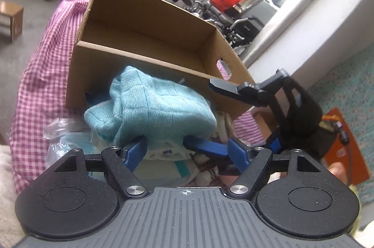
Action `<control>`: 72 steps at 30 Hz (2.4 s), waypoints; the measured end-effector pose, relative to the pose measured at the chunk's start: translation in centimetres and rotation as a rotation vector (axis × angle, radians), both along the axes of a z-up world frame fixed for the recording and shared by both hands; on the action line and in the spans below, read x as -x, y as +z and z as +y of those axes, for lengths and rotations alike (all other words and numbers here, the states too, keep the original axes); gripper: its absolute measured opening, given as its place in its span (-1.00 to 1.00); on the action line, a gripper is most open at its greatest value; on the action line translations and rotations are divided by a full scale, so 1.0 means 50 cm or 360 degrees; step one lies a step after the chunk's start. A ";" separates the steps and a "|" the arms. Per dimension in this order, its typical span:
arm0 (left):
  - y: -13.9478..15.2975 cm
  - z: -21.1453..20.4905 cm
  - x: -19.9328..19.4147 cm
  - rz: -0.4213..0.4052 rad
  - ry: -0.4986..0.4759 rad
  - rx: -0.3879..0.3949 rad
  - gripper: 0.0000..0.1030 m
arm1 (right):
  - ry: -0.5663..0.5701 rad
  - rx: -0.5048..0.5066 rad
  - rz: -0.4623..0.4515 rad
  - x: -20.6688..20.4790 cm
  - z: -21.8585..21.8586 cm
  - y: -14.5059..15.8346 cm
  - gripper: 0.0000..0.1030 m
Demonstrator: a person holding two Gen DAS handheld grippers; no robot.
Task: Organize soft objects
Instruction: 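Reach the left and right grippers down and grasp the teal towel together, then lift the teal towel with both grippers and carry it over the box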
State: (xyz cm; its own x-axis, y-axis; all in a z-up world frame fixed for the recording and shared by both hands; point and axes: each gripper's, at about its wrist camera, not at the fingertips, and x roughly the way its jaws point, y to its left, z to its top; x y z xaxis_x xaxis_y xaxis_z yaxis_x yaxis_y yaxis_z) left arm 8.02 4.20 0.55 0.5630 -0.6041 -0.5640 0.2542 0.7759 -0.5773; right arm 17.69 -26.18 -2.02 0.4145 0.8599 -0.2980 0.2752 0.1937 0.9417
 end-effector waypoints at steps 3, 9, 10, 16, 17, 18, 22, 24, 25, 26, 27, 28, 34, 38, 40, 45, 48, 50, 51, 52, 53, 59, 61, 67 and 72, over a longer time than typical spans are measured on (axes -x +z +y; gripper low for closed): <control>0.007 0.011 -0.001 -0.0013 0.0020 0.0018 0.47 | -0.0037 -0.0068 0.0030 -0.007 -0.002 -0.019 0.47; 0.010 0.016 -0.015 -0.0008 0.0088 0.0029 0.47 | -0.0116 -0.0162 0.0087 -0.018 0.000 -0.050 0.33; 0.010 0.018 -0.019 -0.0001 0.0113 0.0040 0.44 | -0.0129 -0.0179 0.0096 -0.015 -0.003 -0.056 0.30; 0.009 0.035 -0.043 0.0096 0.0314 0.0168 0.40 | -0.0159 -0.0262 0.0132 -0.002 -0.010 -0.090 0.13; 0.007 0.040 -0.048 0.0125 0.0352 0.0196 0.40 | -0.0155 -0.0269 0.0143 -0.003 -0.009 -0.092 0.13; 0.005 0.044 -0.050 0.0154 0.0385 0.0230 0.40 | -0.0157 -0.0278 0.0161 -0.004 -0.010 -0.095 0.13; 0.005 0.045 -0.050 0.0205 0.0490 0.0260 0.21 | -0.0183 -0.0316 0.0232 0.003 -0.019 -0.106 0.13; 0.004 0.044 -0.050 0.0218 0.0546 0.0243 0.10 | -0.0213 -0.0326 0.0258 0.008 -0.018 -0.112 0.13; 0.004 0.043 -0.049 0.0230 0.0576 0.0240 0.10 | -0.0225 -0.0329 0.0267 0.011 -0.017 -0.114 0.09; 0.005 0.043 -0.051 0.0230 0.0594 0.0245 0.10 | -0.0235 -0.0317 0.0271 0.016 -0.016 -0.115 0.03; 0.007 0.042 -0.050 0.0231 0.0607 0.0241 0.10 | -0.0234 -0.0280 0.0269 0.016 -0.014 -0.111 -0.22; 0.008 0.041 -0.051 0.0236 0.0624 0.0231 0.10 | -0.0216 -0.0236 0.0264 0.015 -0.012 -0.109 -0.47; 0.005 0.037 -0.067 0.0344 0.0756 0.0177 0.01 | -0.0136 -0.0187 0.0236 0.024 -0.009 -0.113 -0.63; 0.000 0.036 -0.070 0.0385 0.0835 0.0145 -0.42 | -0.0134 -0.0178 0.0201 0.028 -0.015 -0.107 -0.63; -0.004 0.038 -0.066 0.0387 0.0855 0.0155 -0.58 | -0.0126 -0.0185 0.0182 0.030 -0.021 -0.106 -0.63; -0.011 0.036 -0.045 0.0351 0.0844 0.0183 -0.72 | -0.0081 -0.0183 0.0158 0.040 -0.030 -0.099 -0.59; -0.009 0.035 -0.024 0.0330 0.0790 0.0190 -0.73 | -0.0070 -0.0183 0.0166 0.056 -0.046 -0.103 -0.47; -0.011 0.040 -0.009 0.0334 0.0764 0.0196 -0.73 | -0.0087 -0.0159 0.0162 0.065 -0.053 -0.100 -0.10; -0.014 0.044 -0.002 0.0341 0.0752 0.0196 -0.73 | -0.0105 -0.0142 0.0156 0.068 -0.056 -0.096 0.21; -0.017 0.049 0.004 0.0347 0.0735 0.0200 -0.73 | -0.0128 -0.0120 0.0146 0.072 -0.059 -0.093 0.29; -0.020 0.053 0.010 0.0349 0.0710 0.0202 -0.73 | -0.0139 -0.0096 0.0129 0.073 -0.062 -0.088 0.29; -0.041 0.076 0.032 0.0349 0.0658 0.0234 -0.73 | -0.0139 -0.0002 0.0098 0.075 -0.050 -0.078 0.29; -0.049 0.083 0.032 0.0349 0.0634 0.0246 -0.74 | -0.0119 0.0070 0.0072 0.075 -0.039 -0.068 0.23; -0.055 0.097 0.042 0.0292 0.0602 0.0246 -0.74 | -0.0040 0.0258 -0.0023 0.078 -0.001 -0.030 -0.19; -0.050 0.101 0.064 0.0231 0.0562 0.0239 -0.74 | 0.0008 0.0400 -0.0113 0.096 0.019 0.008 -0.46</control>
State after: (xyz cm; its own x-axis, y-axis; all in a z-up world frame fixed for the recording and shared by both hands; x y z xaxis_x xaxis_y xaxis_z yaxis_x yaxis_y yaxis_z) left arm 4.81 9.27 -1.95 0.6715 -0.4698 -0.5730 -0.1051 0.7052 -0.7012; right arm 12.91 -25.22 -1.63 0.4379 0.7647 -0.4727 0.2085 0.4250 0.8808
